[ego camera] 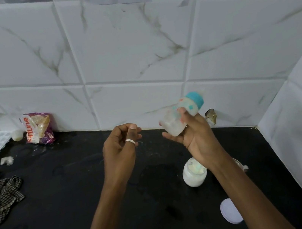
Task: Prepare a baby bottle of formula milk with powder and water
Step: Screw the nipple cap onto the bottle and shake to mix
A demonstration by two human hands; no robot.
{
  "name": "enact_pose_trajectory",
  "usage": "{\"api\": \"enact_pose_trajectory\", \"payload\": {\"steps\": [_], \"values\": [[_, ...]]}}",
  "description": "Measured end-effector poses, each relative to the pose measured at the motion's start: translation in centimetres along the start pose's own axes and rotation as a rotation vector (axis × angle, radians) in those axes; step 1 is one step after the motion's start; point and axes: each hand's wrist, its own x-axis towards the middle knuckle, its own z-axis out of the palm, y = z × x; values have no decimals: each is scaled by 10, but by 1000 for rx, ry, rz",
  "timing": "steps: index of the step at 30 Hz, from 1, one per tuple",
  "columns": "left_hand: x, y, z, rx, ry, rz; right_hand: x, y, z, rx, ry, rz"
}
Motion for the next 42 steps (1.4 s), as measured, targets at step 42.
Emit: {"api": "enact_pose_trajectory", "payload": {"steps": [42], "values": [[12,-80,7,63,-27,-226,16,61,-41,-117,140,163]]}}
